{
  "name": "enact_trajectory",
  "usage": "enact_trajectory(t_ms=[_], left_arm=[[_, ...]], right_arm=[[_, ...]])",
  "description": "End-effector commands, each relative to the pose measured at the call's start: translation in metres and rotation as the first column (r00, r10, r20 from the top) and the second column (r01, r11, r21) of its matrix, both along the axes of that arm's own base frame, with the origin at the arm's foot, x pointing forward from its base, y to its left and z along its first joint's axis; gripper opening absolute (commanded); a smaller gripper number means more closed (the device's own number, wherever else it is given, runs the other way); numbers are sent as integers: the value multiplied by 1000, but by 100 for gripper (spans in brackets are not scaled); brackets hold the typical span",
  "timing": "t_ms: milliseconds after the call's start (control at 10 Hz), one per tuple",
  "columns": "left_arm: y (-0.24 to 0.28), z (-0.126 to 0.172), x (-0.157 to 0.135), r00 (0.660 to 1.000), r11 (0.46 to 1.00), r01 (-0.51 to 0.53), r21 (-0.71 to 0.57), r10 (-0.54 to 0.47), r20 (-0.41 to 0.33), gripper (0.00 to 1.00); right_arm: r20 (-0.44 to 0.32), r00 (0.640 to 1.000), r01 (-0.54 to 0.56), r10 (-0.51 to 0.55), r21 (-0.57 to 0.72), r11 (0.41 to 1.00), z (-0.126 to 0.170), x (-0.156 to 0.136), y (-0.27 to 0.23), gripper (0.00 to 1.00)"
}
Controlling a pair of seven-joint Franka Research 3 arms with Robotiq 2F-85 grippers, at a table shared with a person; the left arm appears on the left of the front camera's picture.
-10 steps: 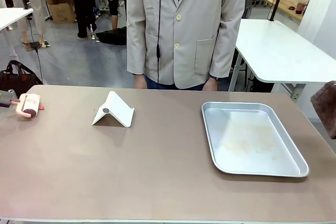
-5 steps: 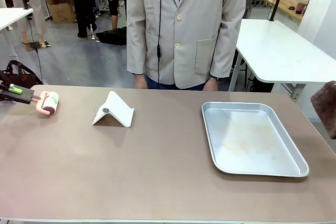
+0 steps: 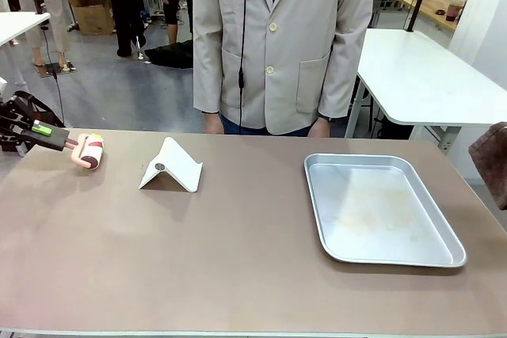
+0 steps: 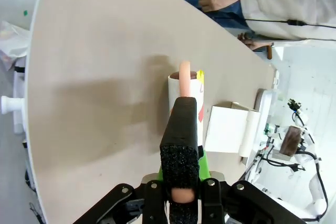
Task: Clean the surface of the table.
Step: Clean the area not pointed to by the person.
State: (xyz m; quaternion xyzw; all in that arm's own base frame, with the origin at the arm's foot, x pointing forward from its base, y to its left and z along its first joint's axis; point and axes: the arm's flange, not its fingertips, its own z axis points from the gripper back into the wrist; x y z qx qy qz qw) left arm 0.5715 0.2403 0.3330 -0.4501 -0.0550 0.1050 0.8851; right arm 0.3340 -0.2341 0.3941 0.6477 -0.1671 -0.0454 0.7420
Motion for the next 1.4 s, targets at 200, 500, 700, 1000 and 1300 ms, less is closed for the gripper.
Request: enact_trajectory(t_ms=[200,500,700,1000,1300], left_arm=[[5,64,-59,990,993,-6,-117,22,138,23],[11,98,-143,974,984,47,-171,-7,227,23],[20,100,-199,966,968,97,-232,-35,256,23],[33,93,-256,958,898,197,-394,-91,272,23],[62,75,-289,955,881,204,-426,-84,284,23]], right_arm=[[11,1000,-4,4,12,1000,3,-2,0,9],[11,1000,-4,4,12,1000,3,-2,0,9],[11,1000,-4,4,12,1000,3,-2,0,9],[11,1000,-4,4,12,1000,3,-2,0,9],[11,1000,-4,4,12,1000,3,-2,0,9]])
